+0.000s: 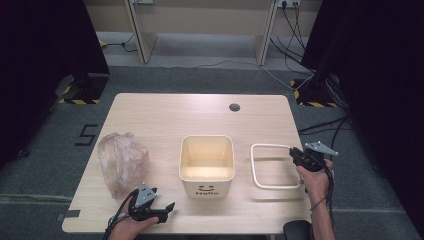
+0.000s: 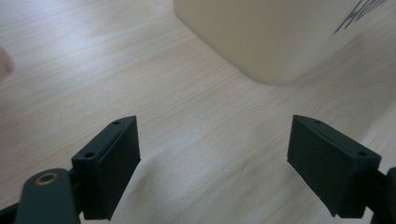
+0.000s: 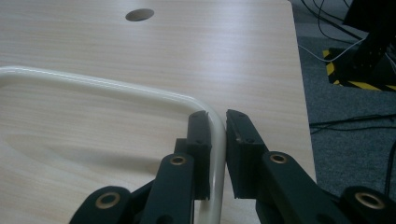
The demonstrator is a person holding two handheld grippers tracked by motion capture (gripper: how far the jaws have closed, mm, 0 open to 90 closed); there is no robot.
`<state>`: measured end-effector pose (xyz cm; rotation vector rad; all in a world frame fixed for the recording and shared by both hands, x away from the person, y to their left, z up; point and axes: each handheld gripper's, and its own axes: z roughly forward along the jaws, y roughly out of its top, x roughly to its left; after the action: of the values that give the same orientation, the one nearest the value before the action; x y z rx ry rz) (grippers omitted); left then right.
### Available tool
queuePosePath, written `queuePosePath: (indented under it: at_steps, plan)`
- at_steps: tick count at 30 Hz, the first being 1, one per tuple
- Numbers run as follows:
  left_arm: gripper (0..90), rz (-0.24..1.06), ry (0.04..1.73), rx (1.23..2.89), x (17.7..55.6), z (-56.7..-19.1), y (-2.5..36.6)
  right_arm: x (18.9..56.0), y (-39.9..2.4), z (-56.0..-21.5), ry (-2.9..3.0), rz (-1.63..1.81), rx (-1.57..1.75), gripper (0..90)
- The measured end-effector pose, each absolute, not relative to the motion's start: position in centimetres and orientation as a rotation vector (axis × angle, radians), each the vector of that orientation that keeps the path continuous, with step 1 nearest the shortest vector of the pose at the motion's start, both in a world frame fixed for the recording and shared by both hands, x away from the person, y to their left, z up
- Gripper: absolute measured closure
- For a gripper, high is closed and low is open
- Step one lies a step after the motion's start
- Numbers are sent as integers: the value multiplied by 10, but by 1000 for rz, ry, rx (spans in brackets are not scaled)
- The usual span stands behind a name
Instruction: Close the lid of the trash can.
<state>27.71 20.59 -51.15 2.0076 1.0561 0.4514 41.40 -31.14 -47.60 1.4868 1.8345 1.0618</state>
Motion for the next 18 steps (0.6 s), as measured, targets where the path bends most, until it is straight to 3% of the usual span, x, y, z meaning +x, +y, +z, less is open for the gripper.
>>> queuePosePath:
  at_steps: [4,6,18]
  plan:
    - [165,431,1067,2012,275,-510,203,414,-309,-474,1837,1071,1477,804]
    - [165,351,1056,1968,273,-505,200,414,-307,-472,1839,1084,1471,805]
    - [174,357,958,1961,263,-477,189,414,-297,-451,1829,1135,1411,805]
